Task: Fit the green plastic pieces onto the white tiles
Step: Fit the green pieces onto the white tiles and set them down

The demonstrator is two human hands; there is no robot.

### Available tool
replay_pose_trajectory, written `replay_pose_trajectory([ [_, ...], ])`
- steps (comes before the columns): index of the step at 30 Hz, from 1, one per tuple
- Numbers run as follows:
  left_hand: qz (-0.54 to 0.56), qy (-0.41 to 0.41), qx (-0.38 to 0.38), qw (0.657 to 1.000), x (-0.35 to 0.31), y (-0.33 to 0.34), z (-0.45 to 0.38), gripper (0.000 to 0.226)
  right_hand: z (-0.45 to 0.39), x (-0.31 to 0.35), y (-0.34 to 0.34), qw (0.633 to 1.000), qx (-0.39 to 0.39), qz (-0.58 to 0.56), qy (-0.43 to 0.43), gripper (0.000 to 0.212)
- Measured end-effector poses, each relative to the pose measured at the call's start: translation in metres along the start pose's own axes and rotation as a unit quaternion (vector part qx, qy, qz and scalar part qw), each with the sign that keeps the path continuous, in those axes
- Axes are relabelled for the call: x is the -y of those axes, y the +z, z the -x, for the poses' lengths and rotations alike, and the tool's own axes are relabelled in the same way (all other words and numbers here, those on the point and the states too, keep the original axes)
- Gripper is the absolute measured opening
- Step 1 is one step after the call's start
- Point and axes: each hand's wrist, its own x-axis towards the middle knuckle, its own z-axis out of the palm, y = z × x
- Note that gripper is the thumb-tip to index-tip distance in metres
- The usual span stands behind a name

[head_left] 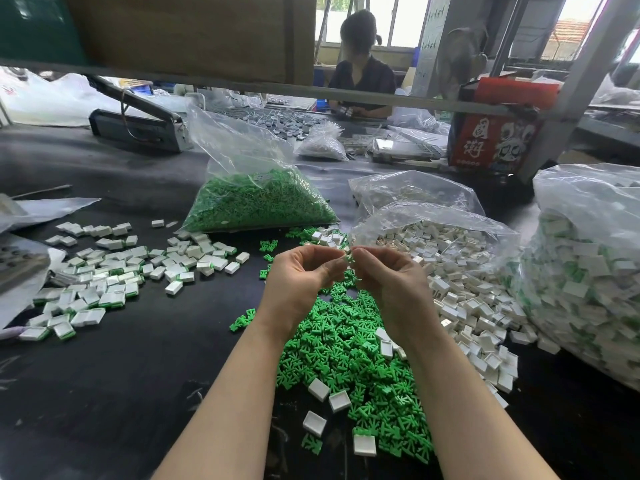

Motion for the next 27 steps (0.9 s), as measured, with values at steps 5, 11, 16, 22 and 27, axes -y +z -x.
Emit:
replay_pose_trajectory([
  [5, 0.006, -0.007, 0.022, 1.0, 0.001, 0.002, 0.001, 0.017, -0.002, -0.002, -0.007, 0.982, 0.099, -0.075, 0.142, 0.031],
  [11, 0.009, -0.025, 0.051, 0.998, 0.002, 0.001, 0.0, 0.027, 0.002, -0.01, -0.008, 0.949, 0.224, -0.095, 0.2, 0.042],
  [16, 0.034, -0.028, 0.088, 0.995, -0.001, 0.0, 0.001, 0.034, 0.003, -0.013, -0.003, 0.946, 0.217, -0.154, 0.186, 0.032],
  [22, -0.011, -0.024, 0.119, 0.993, -0.001, -0.001, 0.0, 0.024, 0.004, -0.015, 0.0, 0.95, 0.196, -0.161, 0.182, 0.035],
  [27, -0.111, 0.018, 0.136, 0.984, 0.0, -0.003, -0.001, 0.014, 0.003, -0.018, -0.001, 0.947, 0.19, -0.147, 0.214, 0.037],
])
